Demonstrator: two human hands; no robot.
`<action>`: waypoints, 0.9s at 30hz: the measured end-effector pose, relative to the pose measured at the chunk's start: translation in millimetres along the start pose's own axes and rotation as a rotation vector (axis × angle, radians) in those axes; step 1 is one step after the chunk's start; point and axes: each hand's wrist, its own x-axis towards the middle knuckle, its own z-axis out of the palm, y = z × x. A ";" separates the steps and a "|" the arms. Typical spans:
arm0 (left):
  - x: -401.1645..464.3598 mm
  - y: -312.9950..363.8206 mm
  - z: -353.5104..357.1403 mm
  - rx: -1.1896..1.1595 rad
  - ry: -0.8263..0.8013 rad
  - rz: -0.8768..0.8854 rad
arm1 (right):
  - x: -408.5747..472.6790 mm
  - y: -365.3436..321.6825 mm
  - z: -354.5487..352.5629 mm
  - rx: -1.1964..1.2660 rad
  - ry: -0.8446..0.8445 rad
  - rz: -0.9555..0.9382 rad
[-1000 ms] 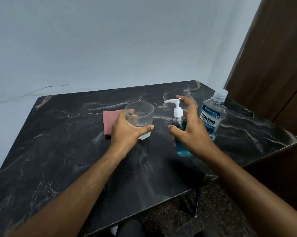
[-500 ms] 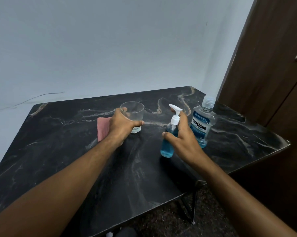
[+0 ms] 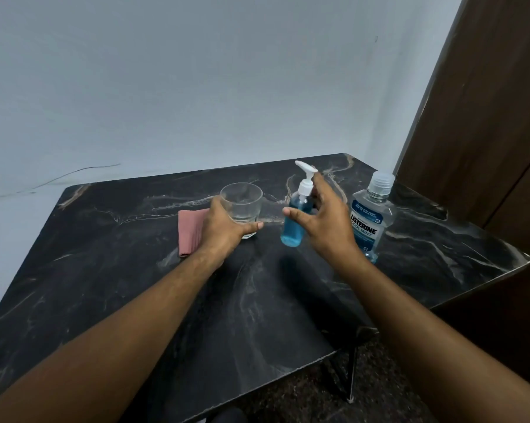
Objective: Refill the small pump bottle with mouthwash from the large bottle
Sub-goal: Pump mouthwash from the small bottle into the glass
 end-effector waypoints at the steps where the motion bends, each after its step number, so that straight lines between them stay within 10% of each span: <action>1: -2.1 -1.4 -2.5 -0.015 -0.012 0.001 | 7.3 0.2 2.3 0.014 0.013 0.003; 21: -34.1 -5.9 -30.9 0.039 0.008 0.129 | 37.0 16.7 33.2 -0.180 0.027 0.116; 27: -33.4 -8.2 -30.7 0.073 0.030 0.150 | 3.6 -27.7 -10.3 -0.389 0.303 -0.373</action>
